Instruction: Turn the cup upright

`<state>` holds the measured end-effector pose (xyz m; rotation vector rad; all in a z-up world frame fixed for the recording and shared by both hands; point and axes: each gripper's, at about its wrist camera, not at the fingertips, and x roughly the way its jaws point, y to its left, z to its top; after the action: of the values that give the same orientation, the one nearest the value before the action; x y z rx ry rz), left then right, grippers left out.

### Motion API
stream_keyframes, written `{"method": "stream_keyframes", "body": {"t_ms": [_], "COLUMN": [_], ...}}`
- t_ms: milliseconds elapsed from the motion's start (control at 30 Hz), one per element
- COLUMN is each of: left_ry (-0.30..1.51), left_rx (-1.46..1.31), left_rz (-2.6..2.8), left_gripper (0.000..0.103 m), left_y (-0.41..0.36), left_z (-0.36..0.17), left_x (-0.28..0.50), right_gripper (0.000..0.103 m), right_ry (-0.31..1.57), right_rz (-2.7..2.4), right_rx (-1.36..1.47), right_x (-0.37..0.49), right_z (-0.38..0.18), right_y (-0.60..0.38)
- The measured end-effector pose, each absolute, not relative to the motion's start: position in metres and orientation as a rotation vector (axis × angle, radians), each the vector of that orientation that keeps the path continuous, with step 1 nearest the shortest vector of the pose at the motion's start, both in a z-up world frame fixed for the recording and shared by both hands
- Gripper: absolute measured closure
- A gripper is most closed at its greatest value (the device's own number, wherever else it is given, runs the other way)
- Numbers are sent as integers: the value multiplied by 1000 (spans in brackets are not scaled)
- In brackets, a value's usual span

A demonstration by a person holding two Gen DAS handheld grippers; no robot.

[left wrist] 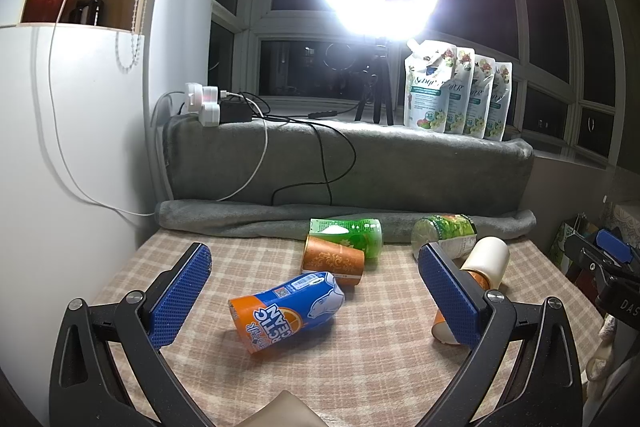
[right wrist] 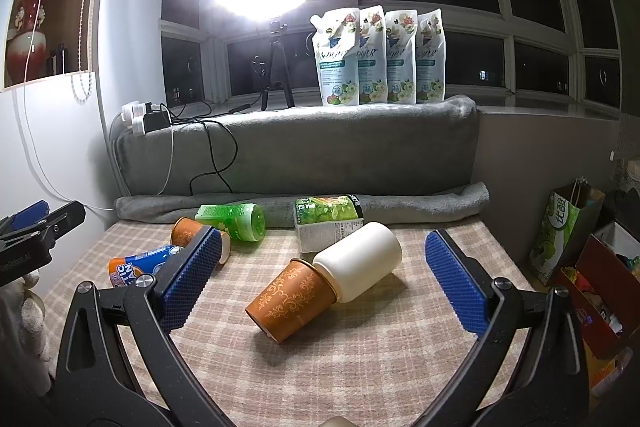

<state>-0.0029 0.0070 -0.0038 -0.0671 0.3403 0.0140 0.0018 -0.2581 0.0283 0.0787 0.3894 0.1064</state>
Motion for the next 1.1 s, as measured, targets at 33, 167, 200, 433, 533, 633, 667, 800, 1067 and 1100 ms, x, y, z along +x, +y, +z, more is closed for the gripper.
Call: {"method": "stream_keyframes", "body": {"t_ms": [33, 167, 200, 433, 533, 633, 667, 800, 1067, 1100], "left_ry": [341, 342, 342, 341, 341, 341, 341, 341, 341, 341], "left_rx": [-67, -66, -66, -66, -66, -66, -66, -66, -64, -63], "left_rz": [13, 14, 13, 14, 13, 13, 14, 14, 13, 12], "left_gripper": [0, 0, 0, 0, 0, 0, 0, 0, 0, 0], "left_y": [7, 7, 7, 6, 6, 7, 6, 7, 6, 6], "left_z": [-4, -4, -4, -4, -4, -4, -4, -4, -3, -3], "left_x": [-3, -3, -3, -2, -2, -2, -2, -2, -2, -2], "right_gripper": [0, 0, 0, 0, 0, 0, 0, 0, 0, 0], "right_ry": [389, 393, 395, 395, 395, 396, 395, 395, 397, 397], "right_rz": [106, 105, 106, 104, 104, 104, 103, 103, 103, 102], "right_rx": [80, 82, 83, 84, 84, 84, 84, 83, 84, 84], "right_x": [2, 3, 2, 2, 1, 1, 2, 2, 2, 2], "right_z": [27, 26, 26, 21, 21, 22, 22, 22, 22, 22], "right_y": [-257, -260, -260, -265, -265, -265, -264, -263, -263, -264]}}
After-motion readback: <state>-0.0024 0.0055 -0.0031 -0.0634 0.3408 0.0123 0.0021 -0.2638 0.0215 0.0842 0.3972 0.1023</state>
